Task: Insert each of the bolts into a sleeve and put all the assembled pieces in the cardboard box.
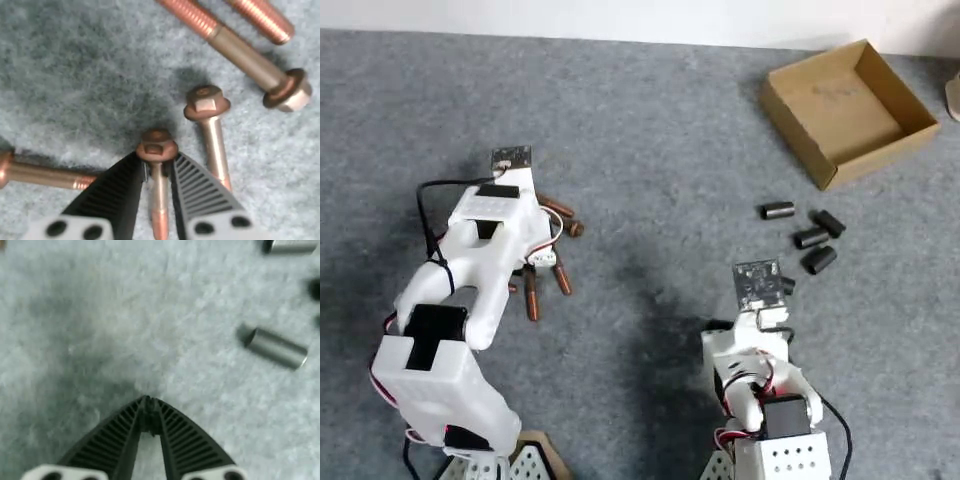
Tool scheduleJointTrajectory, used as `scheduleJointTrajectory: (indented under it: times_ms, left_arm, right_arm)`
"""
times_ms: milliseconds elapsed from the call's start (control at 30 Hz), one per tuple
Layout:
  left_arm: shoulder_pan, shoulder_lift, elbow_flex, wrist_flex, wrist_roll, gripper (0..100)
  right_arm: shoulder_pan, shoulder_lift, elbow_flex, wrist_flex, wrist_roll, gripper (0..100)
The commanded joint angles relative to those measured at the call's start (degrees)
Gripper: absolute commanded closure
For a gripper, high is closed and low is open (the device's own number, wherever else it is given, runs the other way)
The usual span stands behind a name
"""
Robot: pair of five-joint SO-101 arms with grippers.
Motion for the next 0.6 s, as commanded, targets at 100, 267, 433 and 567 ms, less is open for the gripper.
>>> scheduleJointTrajectory:
  times_ms: [100,267,433,567]
  left_arm:
    - [-0.7,0.7,-1.1,-0.5,-0.5,99]
    - [-0.7,0.7,-1.1,-0.5,-0.5,99]
    - [-0.7,0.7,-1.1,-0.5,-0.5,99]
    - [-0.8,0.7,-1.1,-0.5,-0.6,99]
  right_arm:
    - [1.1,0.7,-10.0,8.3,0.3,99.5]
    - [1.3,9.5,-15.9,10.3,0.4,99.5]
    - [5.2,29.1,-27.1,9.9,0.5,99.5]
    - [8.4,42.6,-36.8,5.8,0.5,99.5]
